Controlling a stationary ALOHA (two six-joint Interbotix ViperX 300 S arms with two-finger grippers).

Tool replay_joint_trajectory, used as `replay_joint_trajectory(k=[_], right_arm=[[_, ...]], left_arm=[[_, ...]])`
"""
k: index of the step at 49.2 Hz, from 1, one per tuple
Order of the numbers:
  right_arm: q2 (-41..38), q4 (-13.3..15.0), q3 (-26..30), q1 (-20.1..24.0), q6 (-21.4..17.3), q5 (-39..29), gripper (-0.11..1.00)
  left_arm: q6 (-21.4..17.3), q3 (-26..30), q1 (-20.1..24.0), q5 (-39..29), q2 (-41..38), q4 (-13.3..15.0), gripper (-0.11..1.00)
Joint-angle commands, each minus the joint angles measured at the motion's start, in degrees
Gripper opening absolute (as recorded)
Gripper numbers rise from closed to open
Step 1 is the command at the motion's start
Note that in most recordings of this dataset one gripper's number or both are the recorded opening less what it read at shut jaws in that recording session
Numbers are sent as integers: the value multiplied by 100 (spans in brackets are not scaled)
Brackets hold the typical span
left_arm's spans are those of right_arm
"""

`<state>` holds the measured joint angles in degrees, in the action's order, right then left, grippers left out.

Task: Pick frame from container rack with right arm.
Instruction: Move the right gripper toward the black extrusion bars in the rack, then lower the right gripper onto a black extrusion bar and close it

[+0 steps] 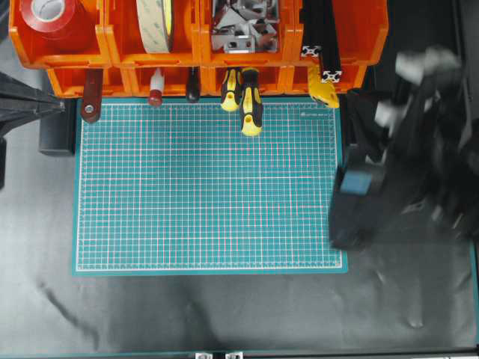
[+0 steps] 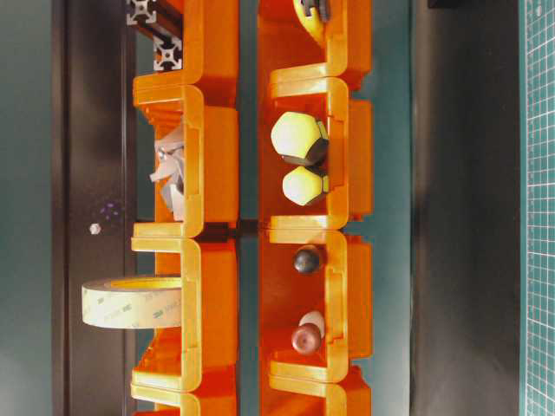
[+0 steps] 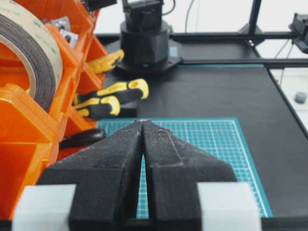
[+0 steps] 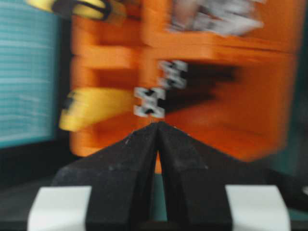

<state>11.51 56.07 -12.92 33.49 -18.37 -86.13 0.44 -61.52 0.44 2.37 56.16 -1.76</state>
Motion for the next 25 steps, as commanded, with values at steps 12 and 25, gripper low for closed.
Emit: replay_joint_trajectory(k=[12, 25], right_arm=[[-466, 932, 9, 404, -62, -976, -1], [-545, 923, -114, 387, -79, -1002, 7]], left_arm=[[9, 167, -18, 18, 18, -18, 0], [9, 167, -18, 18, 18, -26, 0]])
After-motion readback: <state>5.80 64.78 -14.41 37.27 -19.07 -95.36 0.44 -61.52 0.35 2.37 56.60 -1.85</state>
